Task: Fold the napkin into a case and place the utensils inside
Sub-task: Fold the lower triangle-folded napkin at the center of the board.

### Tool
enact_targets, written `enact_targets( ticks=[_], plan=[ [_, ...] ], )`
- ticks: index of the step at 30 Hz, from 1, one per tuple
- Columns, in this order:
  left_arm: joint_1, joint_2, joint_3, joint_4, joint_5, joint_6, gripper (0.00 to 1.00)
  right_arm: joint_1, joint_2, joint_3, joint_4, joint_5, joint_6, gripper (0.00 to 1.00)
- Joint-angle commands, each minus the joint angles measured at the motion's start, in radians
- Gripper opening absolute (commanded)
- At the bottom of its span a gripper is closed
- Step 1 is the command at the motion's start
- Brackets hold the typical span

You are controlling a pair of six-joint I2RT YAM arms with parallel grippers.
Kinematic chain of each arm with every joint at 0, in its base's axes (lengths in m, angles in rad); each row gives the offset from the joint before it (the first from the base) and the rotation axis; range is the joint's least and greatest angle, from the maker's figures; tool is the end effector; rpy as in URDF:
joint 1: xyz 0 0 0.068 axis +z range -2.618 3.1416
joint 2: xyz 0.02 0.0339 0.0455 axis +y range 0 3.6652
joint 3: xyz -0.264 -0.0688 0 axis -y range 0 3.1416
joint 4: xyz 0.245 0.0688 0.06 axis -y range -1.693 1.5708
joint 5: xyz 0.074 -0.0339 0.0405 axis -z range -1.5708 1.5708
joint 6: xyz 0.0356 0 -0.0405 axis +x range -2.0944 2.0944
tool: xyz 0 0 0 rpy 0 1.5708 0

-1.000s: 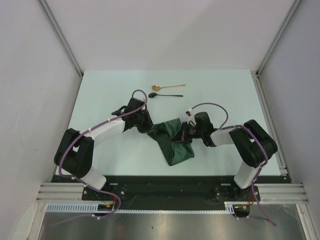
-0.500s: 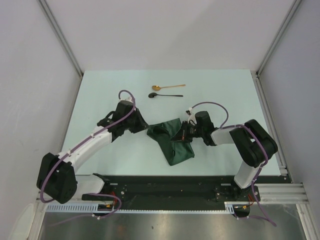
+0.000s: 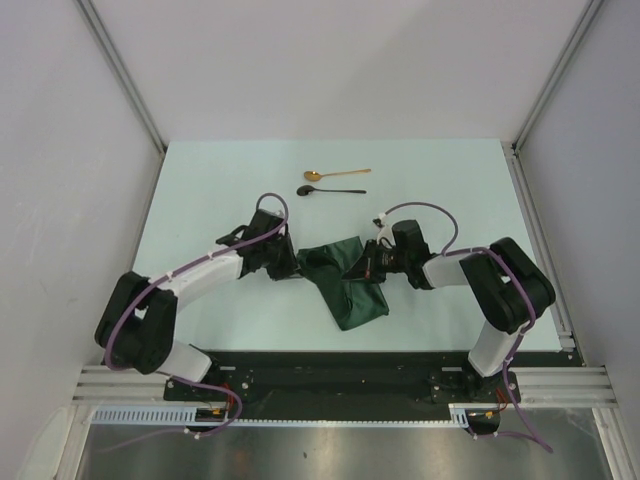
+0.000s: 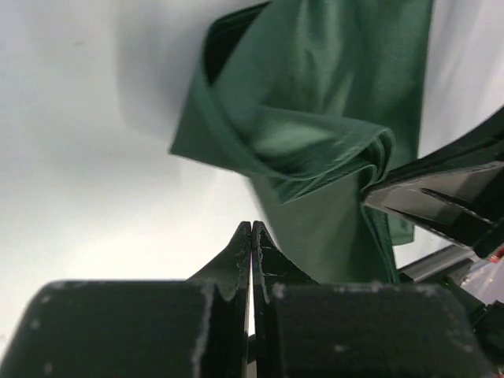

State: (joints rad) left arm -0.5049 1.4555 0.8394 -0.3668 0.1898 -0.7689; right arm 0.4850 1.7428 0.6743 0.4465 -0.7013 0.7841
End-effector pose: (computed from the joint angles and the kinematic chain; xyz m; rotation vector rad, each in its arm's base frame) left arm 0.2459 -0.1436 0.1925 -0.2778 2.6822 -0.6915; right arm 0.2706 0.1686 0.1288 -0.0875 2.4212 1.4263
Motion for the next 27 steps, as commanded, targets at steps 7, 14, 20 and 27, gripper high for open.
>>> enact_targets(
  ticks=[7,14,20,27],
  plan=[
    [-0.021,0.158,0.147,0.094,0.057,-0.036,0.0,-0.01,0.032,0.053,0.024,-0.061,-0.039,0.0],
    [-0.023,0.244,0.219,0.088,0.046,-0.04,0.0,-0.026,0.017,0.07,-0.04,-0.079,-0.094,0.17],
    [-0.033,0.276,0.253,0.092,0.051,-0.046,0.0,-0.026,-0.028,0.119,-0.227,-0.055,-0.209,0.41],
    [-0.06,0.316,0.279,0.086,0.054,-0.047,0.0,0.001,-0.062,0.176,-0.428,-0.02,-0.318,0.54]
  ],
)
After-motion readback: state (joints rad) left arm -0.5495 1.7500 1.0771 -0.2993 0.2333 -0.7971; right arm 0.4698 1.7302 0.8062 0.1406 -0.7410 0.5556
